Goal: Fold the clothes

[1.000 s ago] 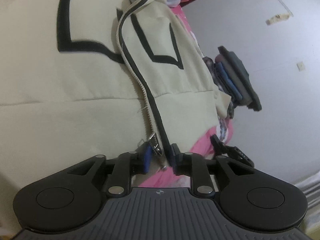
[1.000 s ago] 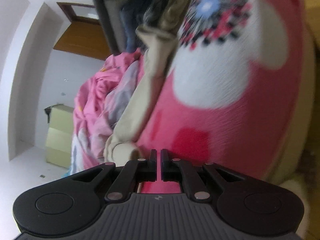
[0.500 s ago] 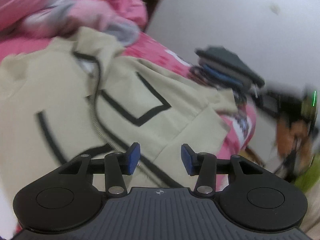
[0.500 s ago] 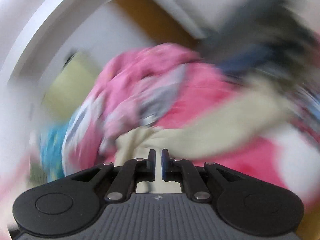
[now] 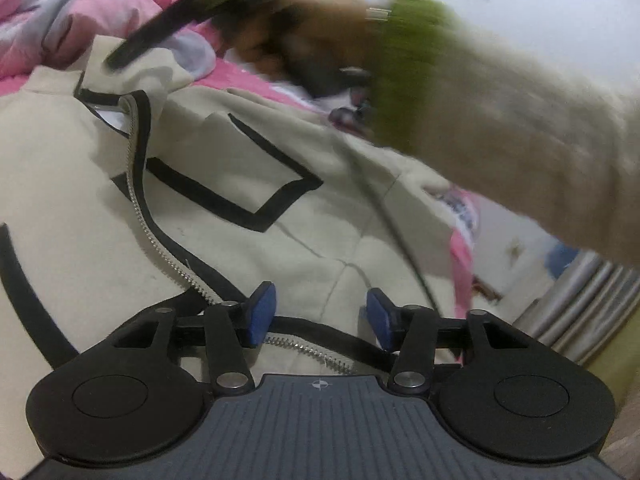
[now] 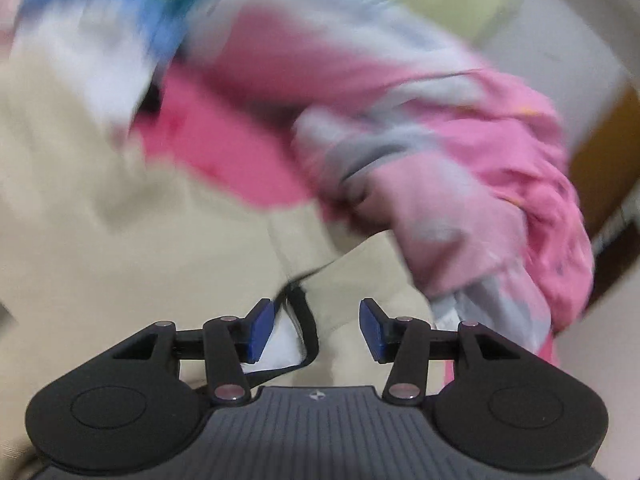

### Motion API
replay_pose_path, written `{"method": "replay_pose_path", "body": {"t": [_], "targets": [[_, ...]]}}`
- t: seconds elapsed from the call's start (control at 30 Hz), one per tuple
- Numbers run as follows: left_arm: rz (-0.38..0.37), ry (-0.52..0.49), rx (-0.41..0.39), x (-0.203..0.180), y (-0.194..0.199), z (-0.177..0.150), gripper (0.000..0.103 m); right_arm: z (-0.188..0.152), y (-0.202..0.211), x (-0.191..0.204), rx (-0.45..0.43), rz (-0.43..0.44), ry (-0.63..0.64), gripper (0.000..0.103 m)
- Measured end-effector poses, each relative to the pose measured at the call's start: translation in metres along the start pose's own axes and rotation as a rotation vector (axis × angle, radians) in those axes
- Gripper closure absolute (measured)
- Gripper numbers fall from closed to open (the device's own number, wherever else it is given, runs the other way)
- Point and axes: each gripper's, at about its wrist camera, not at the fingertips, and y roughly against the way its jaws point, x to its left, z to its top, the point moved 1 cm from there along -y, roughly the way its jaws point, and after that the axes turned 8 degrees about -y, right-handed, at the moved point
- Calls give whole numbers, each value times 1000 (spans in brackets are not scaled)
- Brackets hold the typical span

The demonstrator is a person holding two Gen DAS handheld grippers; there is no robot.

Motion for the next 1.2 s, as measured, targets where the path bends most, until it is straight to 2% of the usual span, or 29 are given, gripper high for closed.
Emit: {"method": "replay_pose_path", "body": {"t": [0.1, 0.17, 0.23, 0.3, 0.33, 0.37, 0.4, 0.43, 0.47, 0.5, 0.7, 0.8, 0.83, 0.9, 0.97, 1.03, 1.07, 1.2], "targets": [[-43, 59, -17, 8, 3, -1, 49, -2, -50, 17, 124, 19, 208, 47], [-47, 63, -19, 8, 3, -1, 49, -8, -72, 20, 171, -13, 268, 39], [-44, 58, -20, 6, 3, 0, 49, -7, -82, 17, 173, 6, 258, 34], [-39, 50, -21, 4, 2, 0, 49, -4, -86, 10, 184, 29, 204, 35], [-39, 49, -22, 3, 2, 0, 49, -1, -88, 4, 196, 45, 143, 40], [-39, 50, -22, 4, 2, 0, 49, 1, -89, -2, 208, 60, 82, 57], [-40, 51, -23, 4, 2, 0, 49, 1, -89, -6, 217, 53, 42, 66], [-40, 52, -24, 4, 2, 0, 49, 2, -88, -11, 225, 44, 2, 85], [-41, 53, -24, 4, 1, 0, 49, 1, -83, -14, 203, 23, -25, 96], [-40, 52, -25, 4, 0, -1, 49, 0, -78, -17, 181, 3, -54, 103], [-35, 45, -26, 5, -4, 1, 49, 9, -25, -68, -68, 54, -451, 103], [-36, 45, -27, 6, -4, 1, 49, 15, -23, -64, -66, 100, -397, 103], [-36, 45, -27, 6, -3, 0, 49, 17, -23, -63, -64, 115, -378, 103], [-37, 46, -28, 6, -3, 0, 49, 17, -36, -45, 2, 108, -265, 101], [-38, 47, -28, 6, -3, 0, 49, 17, -48, -28, 68, 100, -152, 93], [-39, 48, -29, 7, -3, 0, 49, 14, -60, -17, 111, 96, -80, 57], [-40, 49, -29, 7, -4, 1, 49, 12, -65, -14, 122, 96, -63, 50], [-45, 56, -30, 8, -5, 2, 49, 3, -86, -7, 154, 92, -16, 49]]}}
